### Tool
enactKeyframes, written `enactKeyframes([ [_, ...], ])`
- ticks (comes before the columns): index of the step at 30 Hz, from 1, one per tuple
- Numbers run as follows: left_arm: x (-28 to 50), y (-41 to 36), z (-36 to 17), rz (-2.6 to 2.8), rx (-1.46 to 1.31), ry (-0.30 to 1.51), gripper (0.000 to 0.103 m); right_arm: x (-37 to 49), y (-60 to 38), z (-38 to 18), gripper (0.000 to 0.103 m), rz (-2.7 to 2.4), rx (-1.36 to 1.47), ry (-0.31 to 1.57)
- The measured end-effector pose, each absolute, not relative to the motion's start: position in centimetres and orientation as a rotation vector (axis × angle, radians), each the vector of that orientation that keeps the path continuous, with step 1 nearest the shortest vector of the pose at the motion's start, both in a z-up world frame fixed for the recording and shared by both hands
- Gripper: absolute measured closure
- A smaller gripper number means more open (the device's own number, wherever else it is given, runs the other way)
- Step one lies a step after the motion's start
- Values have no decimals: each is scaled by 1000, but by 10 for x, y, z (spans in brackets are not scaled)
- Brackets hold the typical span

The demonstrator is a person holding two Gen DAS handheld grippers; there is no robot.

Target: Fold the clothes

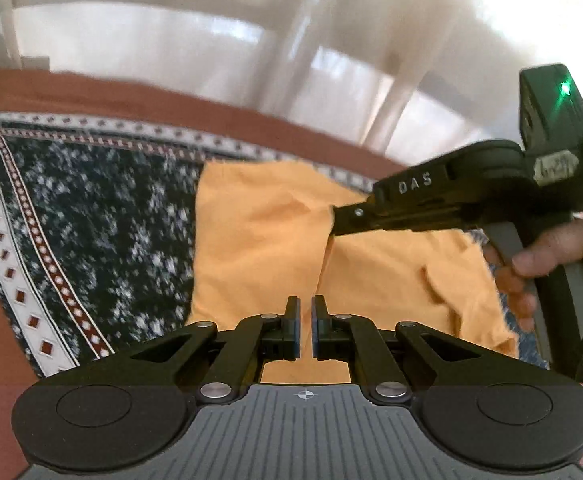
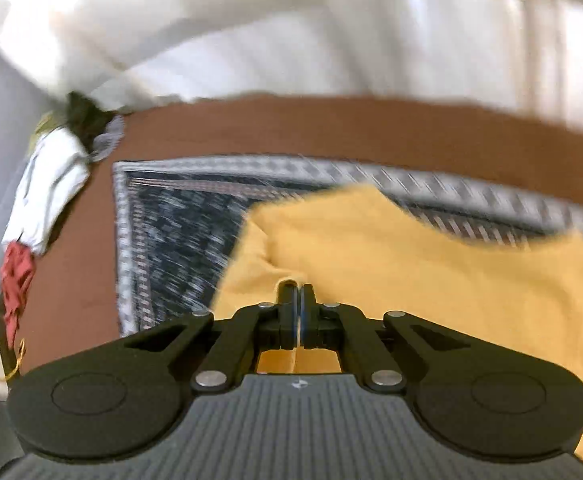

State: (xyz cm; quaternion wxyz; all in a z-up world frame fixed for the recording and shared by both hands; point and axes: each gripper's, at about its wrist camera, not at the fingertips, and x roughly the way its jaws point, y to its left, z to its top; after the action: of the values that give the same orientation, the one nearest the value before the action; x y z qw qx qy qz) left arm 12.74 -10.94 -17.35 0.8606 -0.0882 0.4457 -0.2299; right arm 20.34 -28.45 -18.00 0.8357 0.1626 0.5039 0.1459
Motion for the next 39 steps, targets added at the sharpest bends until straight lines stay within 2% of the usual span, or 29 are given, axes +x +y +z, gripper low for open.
enactKeyframes([
  [3, 128, -110, -179, -483, -183, 963, 79, 194, -297, -198, 101, 268, 407, 1076],
  [9, 127, -95, -162, -504, -213, 949, 76, 177, -309, -209, 97, 220, 447, 1042],
  [13, 138, -70, -144, -452, -295, 895, 64, 163, -325, -202, 95, 176, 480, 1012],
  [15, 155, -61, -147, -389, -347, 899, 64, 152, -323, -191, 85, 206, 502, 975],
  [16, 165, -57, -155, -357, -394, 919, 64, 147, -323, -186, 70, 222, 513, 957],
  [17, 175, -54, -164, -332, -434, 953, 64, 141, -318, -182, 60, 242, 508, 941],
  [24, 214, -62, -187, -265, -428, 977, 62, 111, -266, -188, 60, 378, 363, 975],
  [26, 225, -66, -189, -266, -416, 973, 59, 109, -261, -195, 60, 373, 378, 978],
  [37, 257, -88, -197, -309, -324, 987, 59, 108, -251, -208, 64, 335, 389, 979],
  [38, 258, -89, -197, -313, -323, 987, 60, 109, -250, -208, 68, 332, 386, 975],
  [39, 259, -89, -198, -318, -317, 988, 67, 108, -250, -209, 71, 328, 382, 973],
])
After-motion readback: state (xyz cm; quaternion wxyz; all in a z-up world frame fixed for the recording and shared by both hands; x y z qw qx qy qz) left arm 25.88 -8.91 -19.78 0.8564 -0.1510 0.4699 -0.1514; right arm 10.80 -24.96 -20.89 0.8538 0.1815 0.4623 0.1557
